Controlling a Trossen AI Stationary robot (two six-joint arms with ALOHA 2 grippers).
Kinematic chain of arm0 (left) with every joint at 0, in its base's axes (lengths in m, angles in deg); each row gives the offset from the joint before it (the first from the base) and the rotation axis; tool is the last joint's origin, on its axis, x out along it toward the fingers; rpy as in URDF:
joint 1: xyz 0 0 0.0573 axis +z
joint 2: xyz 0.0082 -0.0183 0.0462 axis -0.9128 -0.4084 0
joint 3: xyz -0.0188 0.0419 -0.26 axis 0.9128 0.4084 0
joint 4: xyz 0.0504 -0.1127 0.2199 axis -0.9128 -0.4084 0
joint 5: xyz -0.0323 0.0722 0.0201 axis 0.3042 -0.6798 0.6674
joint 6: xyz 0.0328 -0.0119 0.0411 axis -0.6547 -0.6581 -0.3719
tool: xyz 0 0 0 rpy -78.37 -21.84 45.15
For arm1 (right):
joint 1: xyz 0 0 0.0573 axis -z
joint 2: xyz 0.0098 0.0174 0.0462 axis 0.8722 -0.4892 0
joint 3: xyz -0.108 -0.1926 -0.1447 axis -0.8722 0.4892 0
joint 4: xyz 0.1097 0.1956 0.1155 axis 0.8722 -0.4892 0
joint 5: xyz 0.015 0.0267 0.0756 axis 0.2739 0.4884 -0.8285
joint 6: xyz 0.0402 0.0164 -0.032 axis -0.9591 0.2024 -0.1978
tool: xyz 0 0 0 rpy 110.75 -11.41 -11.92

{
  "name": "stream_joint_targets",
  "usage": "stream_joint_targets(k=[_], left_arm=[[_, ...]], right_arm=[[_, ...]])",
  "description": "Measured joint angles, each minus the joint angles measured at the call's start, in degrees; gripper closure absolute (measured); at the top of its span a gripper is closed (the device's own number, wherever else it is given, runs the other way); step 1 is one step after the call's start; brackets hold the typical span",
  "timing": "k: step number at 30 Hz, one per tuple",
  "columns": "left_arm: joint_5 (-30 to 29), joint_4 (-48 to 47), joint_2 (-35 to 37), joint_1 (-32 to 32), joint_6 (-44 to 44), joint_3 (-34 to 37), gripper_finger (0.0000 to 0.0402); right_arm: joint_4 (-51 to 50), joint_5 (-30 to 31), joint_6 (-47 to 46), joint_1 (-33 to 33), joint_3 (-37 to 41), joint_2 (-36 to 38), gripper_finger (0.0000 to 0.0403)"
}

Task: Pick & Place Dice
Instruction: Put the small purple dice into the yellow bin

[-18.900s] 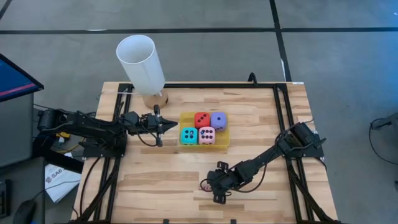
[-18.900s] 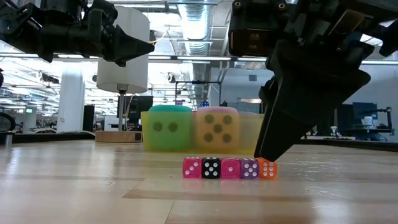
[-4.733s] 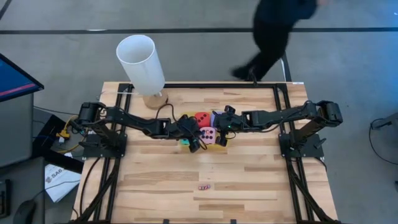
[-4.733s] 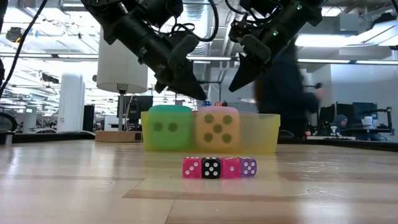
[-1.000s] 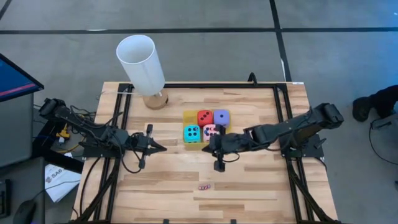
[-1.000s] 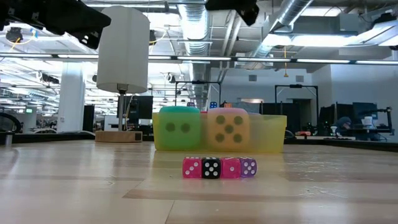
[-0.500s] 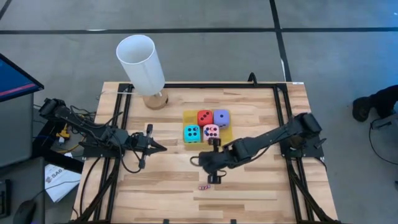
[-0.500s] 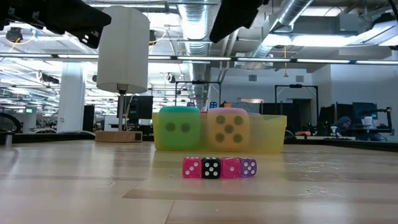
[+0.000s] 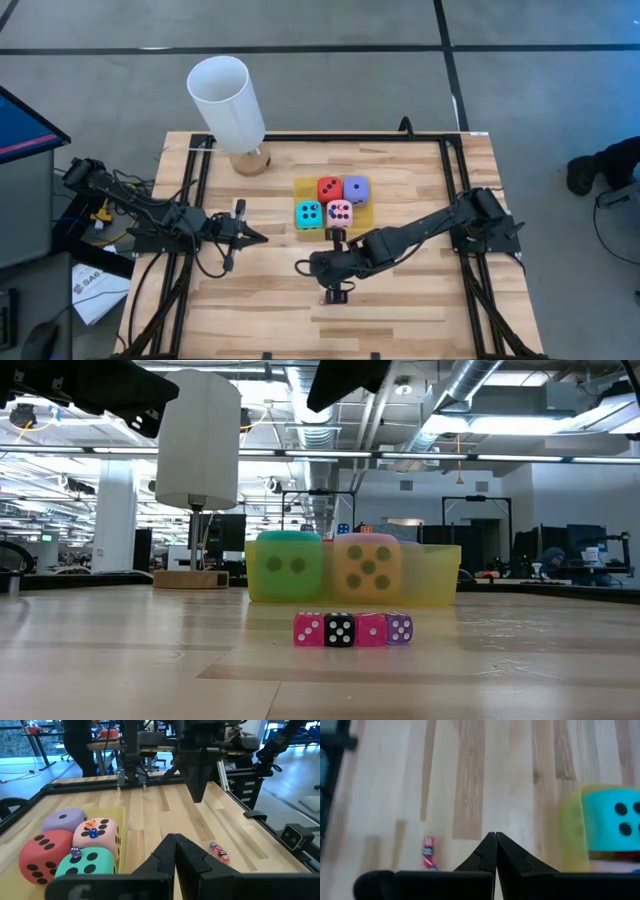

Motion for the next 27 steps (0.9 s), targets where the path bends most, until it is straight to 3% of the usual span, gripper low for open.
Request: stream_joint_targets(k=[5, 14, 27], left_arm=[[0.00, -0.01, 0.00, -0.01, 0.02, 0.00, 0.0402], [0.00, 0.01, 0.00, 0.00, 0.04, 0.00, 0.0402], [0.00, -0.10, -0.02, 0.01, 0.06, 0.00, 0.0402]], right_arm=[[0.67, -0.68, -7.79, 0.03, 0.01, 0.00, 0.0403], [1.42, -2.75, -5.19, -1.50, 0.07, -2.11, 0.0399], [-6.65, -2.76, -5.92, -3.00, 0.20, -6.19, 0.0257]])
